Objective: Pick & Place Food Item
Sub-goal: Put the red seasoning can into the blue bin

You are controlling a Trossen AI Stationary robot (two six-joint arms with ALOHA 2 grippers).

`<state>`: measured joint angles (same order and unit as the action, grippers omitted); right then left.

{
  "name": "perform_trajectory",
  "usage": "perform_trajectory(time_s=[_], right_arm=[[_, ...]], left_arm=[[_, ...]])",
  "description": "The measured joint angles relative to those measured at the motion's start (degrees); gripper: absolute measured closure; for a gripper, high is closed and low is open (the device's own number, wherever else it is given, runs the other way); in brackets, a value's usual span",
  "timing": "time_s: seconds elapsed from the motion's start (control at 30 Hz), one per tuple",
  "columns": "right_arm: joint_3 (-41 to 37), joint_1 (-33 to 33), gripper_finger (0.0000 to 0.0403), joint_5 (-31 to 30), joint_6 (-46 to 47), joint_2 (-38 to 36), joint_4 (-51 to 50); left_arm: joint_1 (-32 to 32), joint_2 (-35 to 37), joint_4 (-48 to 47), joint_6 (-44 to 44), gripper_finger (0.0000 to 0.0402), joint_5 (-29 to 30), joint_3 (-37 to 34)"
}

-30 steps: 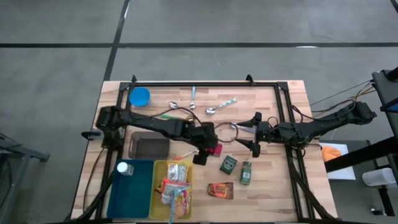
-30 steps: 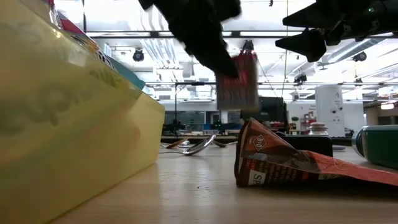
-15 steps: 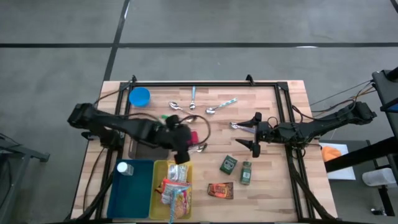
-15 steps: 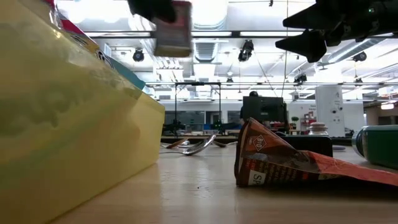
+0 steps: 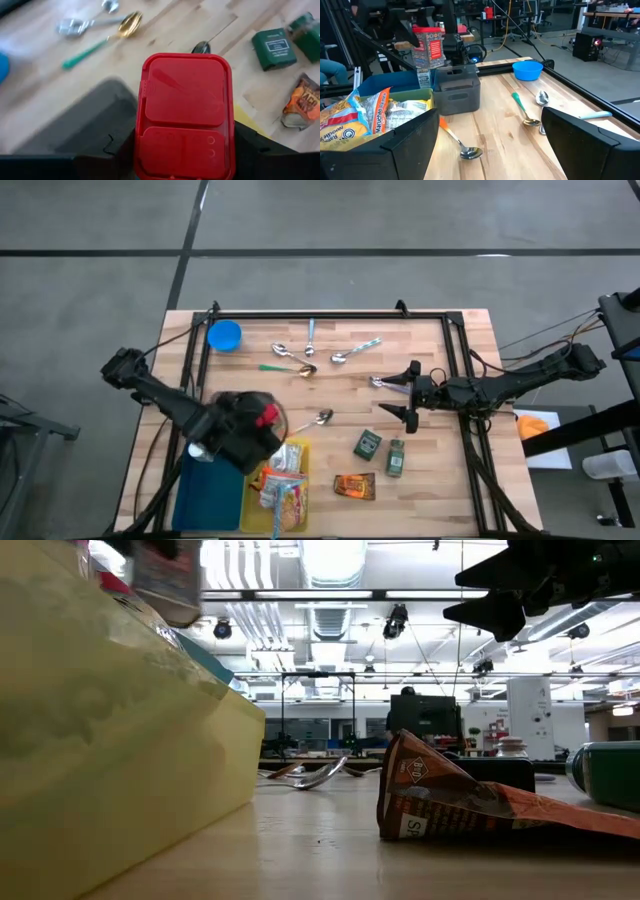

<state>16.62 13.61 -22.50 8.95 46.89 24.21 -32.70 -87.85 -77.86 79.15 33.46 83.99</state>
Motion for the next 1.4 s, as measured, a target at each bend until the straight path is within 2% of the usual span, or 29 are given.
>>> perform_trajectory(time_s=[0.13,0.3,0.43,0.53,0.67,0.87,1.03,1.4], right_arm=[[0.0,0.0,0.0054,0.01,0.0,0.0,0.0],[0.0,0.0,0.0054,0.02,0.0,0.02,0.0],[0.0,-0.01,0.0054,0.0,0.0,0.04,0.01],[0.0,-0.02,0.0054,0.0,0.0,0.04,0.02],[0.0,-0.02,0.0054,0.0,0.0,0.07,0.0],[0.0,-0.02,0.0054,0.0,0.0,0.07,0.02],[0.0,0.0,0.0054,0.02,0.0,0.07,0.02],[0.0,0.0,0.0054,0.02,0.0,0.04,0.02]], left_arm=[[-5.2,0.02,-4.75,14.0,0.0195,-0.51,0.0],[-11.93,0.02,-9.37,32.09,0.019,-5.35,0.0],[-17.47,-0.48,-11.81,42.65,0.018,-7.54,0.0],[-21.37,-1.71,-12.02,48.73,0.0191,-8.07,-0.15],[-25.2,-3.34,-12.11,56.47,0.0195,-11.69,-1.61],[-28.6,-5.96,-12.05,65.58,0.0182,-13.49,-5.44],[-28.54,-6.81,-11.35,72.2,0.0196,-15.96,-11.32],[-25.85,-6.82,-1.78,73.66,0.0174,-13.96,-19.98]])
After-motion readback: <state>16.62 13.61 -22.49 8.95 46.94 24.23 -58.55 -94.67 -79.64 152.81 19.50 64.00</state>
